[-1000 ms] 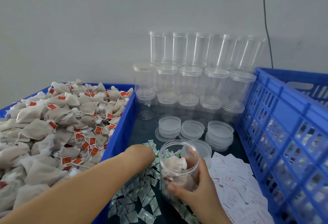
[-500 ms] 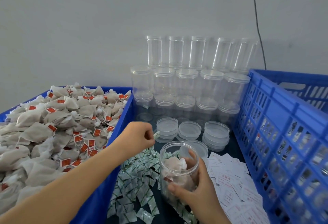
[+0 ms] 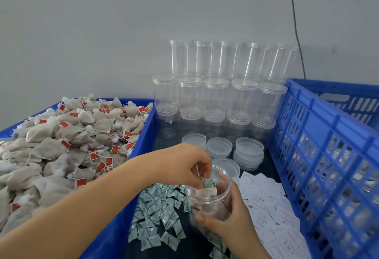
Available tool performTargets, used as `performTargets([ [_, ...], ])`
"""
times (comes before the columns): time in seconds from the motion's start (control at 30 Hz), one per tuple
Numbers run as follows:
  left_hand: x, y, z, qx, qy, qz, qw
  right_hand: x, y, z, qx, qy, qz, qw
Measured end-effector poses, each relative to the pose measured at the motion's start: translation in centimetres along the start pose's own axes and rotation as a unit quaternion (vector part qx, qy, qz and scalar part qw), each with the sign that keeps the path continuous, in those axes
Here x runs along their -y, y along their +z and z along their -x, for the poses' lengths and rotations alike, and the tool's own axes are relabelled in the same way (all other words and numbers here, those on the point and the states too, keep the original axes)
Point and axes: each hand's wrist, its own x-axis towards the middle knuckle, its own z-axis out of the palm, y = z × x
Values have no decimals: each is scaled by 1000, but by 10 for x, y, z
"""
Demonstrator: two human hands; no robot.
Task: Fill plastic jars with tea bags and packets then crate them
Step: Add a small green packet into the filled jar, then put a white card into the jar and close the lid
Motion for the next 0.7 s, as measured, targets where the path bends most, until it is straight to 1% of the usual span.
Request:
performTargets([
  [0.13,-4,7,-4,7,4,-53,999,0,-1,2,-1,-6,7,1000],
  [0.3,-8,12,-8,33,27,-158,986,5,0,5,-1,-14,8,1000],
  [0.37,-10,12,-9,37,35,-173,984,9,0,7,-3,-16,5,1000],
  [0.43,-11,5,-13,-4,36,-141,989,14,-4,13,-5,-14,-3,1000],
  [0.5,-12,-2,-22,-94,20,-66,993,16,-11,22,-19,1,-17,1000],
  [0.57,-12,1,-39,-179,-22,16,983,16,-20,33,-32,14,-42,998],
  [0.6,-11,7,-47,-198,-48,43,978,18,-24,39,-35,15,-45,998],
  [0.63,-11,18,-56,-196,-69,54,977,18,-29,45,-41,12,-39,998],
  [0.7,-10,48,-72,-145,-83,46,985,17,-40,56,-66,5,-41,997],
])
